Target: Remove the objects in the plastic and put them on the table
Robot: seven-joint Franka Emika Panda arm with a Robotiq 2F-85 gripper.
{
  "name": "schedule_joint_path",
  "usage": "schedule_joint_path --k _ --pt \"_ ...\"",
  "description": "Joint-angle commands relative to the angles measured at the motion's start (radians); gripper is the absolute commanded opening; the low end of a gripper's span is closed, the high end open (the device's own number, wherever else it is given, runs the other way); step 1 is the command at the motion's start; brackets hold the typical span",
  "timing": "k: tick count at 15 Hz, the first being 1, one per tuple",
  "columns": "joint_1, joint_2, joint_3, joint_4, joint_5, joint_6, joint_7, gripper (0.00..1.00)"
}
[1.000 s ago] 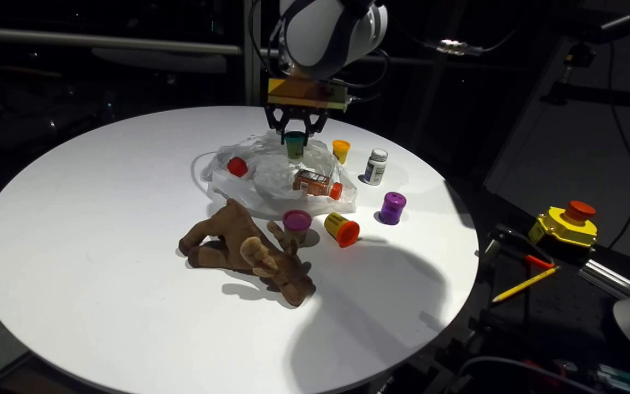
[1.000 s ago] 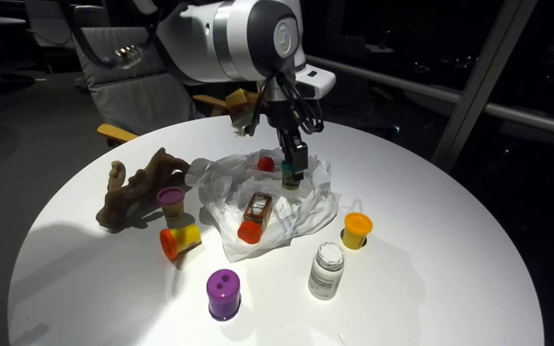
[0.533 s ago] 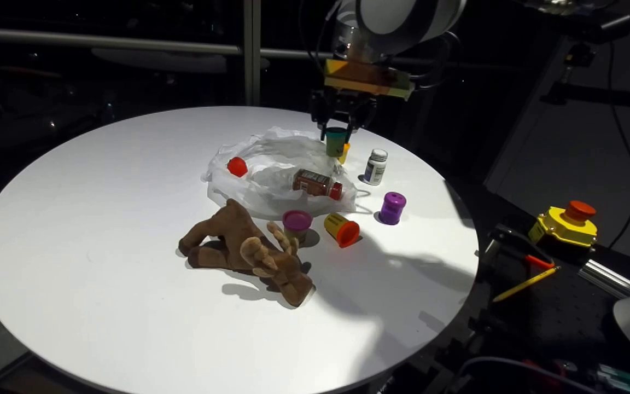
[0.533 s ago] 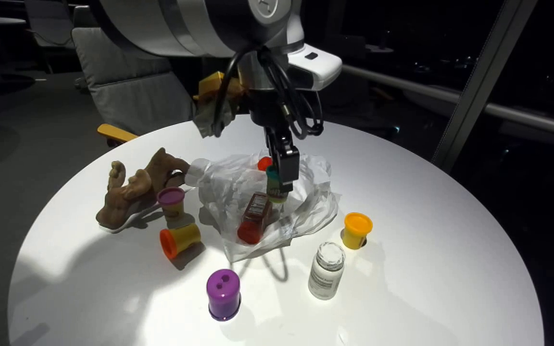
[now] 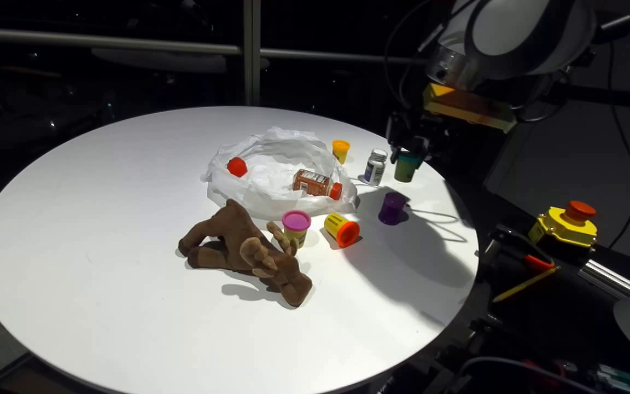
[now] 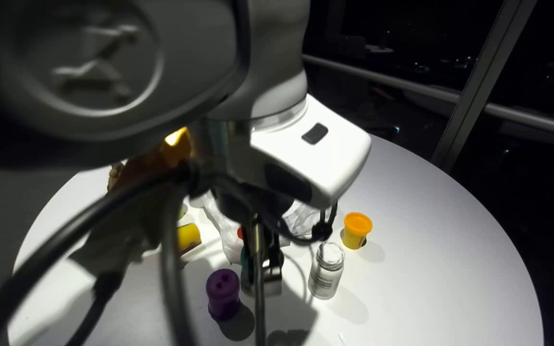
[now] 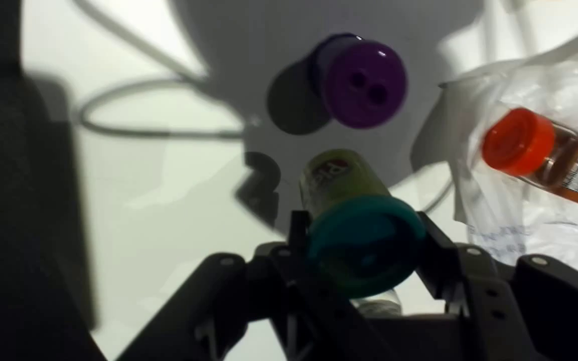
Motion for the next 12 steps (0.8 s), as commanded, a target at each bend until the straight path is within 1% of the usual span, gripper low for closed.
schedule_joint_path --k 1,2,3,4,5,6,7,8,9,10,12 --pt "-0.091 -0.072 0.044 -0.055 0.178 -0.009 -0.252 0.27" --pt "-0.094 -0.092 0.028 -0.085 0.206 -0.002 -0.296 0.27" --pt "-0.095 -0.084 0.02 -0.081 0.23 0.016 -0.327 0.27" --pt "-0.097 -0.051 0.015 -0.072 0.243 0.065 -0.336 0.27" --pt "-0.093 -0.02 0.01 -0.063 0.237 0.107 -0.317 0.27" --pt "-0.114 0.022 0.028 -0.058 0.198 0.155 -0.276 0.27" --pt "-0.077 0.074 -0.003 -0.051 0.178 0.202 -0.248 0.27" --pt "-0.06 0.128 -0.015 -0.029 0.17 0.226 -0.238 0.27" --pt "-0.027 0.194 -0.034 -0.004 0.176 0.262 -0.224 0.27" --pt "0.019 0.268 -0.055 0.029 0.199 0.3 -0.207 0.27" --pt "0.112 0.376 -0.104 0.084 0.255 0.344 -0.185 0.27"
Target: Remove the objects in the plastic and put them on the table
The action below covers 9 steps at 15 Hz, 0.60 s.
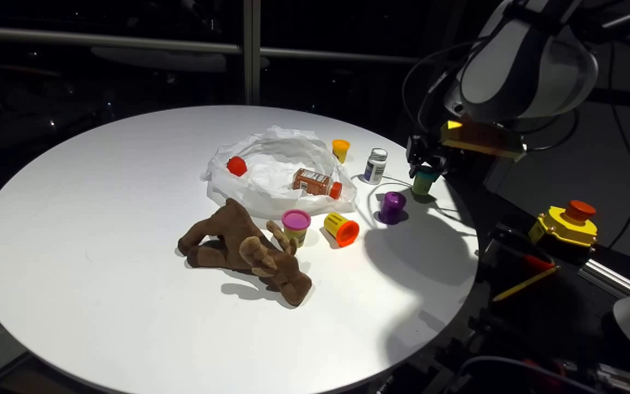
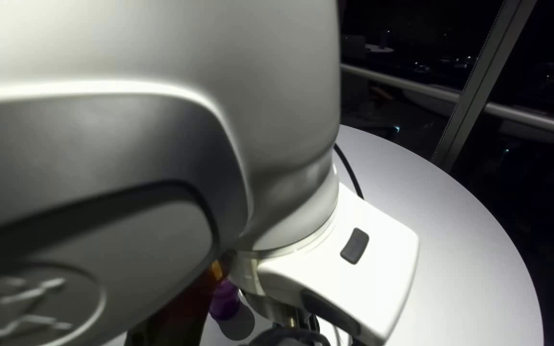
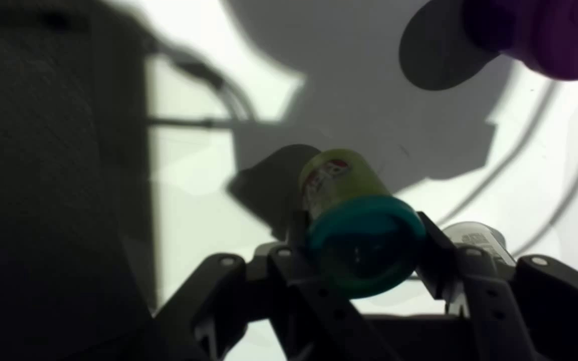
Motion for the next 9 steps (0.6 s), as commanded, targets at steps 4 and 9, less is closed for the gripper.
schedule_joint_path --k 4,9 --pt "0.156 0.245 -0.035 0.17 0.151 0.08 0.055 0.27" --pt "0.106 0.197 0.023 0.16 0.167 0.097 0.04 0.78"
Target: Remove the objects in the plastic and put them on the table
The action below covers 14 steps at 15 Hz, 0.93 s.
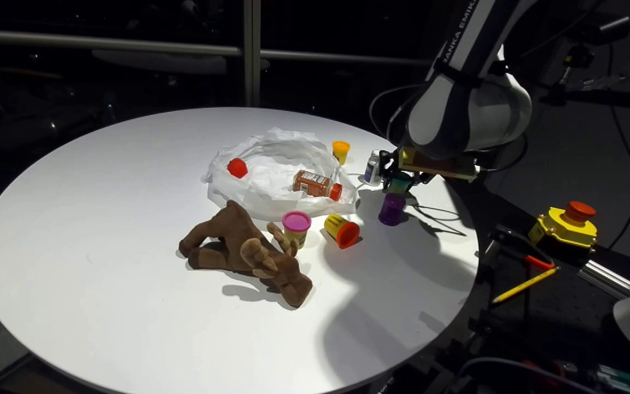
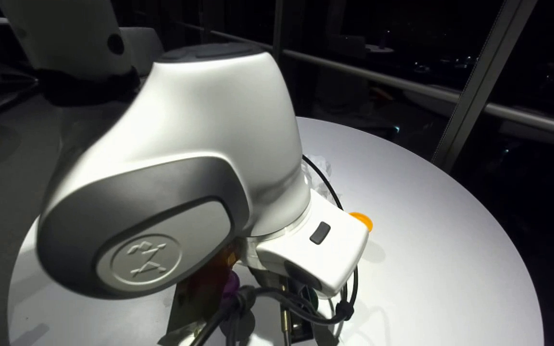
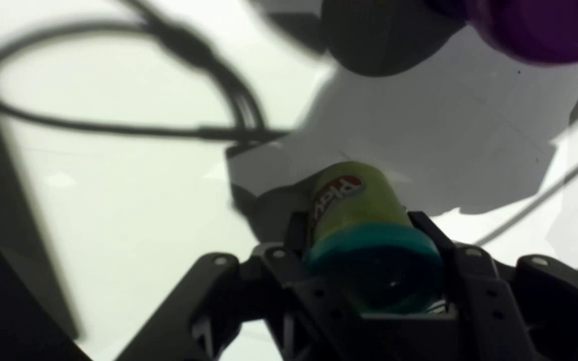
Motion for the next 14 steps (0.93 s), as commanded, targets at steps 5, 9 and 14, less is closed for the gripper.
schedule_joint_path --k 5,9,14 --pt "-0.057 -0.143 0.045 -0.099 0.032 0.101 -0.042 1.0" --pt "0.019 -0.275 -0.019 -0.17 0.011 0.039 -0.102 1.0" --pt "0.211 -0.42 -0.177 -0.109 -0.04 -0.279 -0.221 1.0"
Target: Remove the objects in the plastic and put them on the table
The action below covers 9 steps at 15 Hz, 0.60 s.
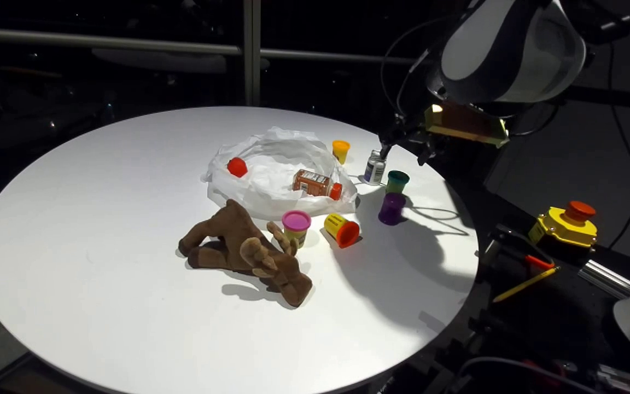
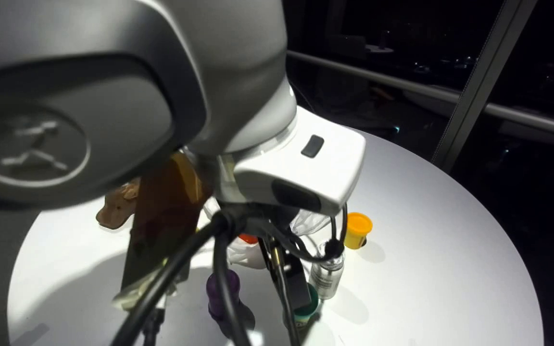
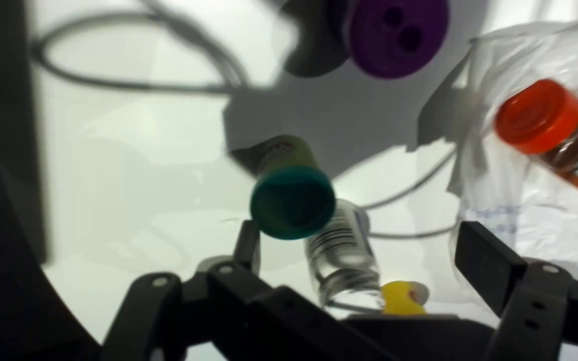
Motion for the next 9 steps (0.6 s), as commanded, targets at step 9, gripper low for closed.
schedule_joint_path --k 9 --pt "-0.013 0.122 0.169 0.586 -0.328 -0.713 0.206 1.0"
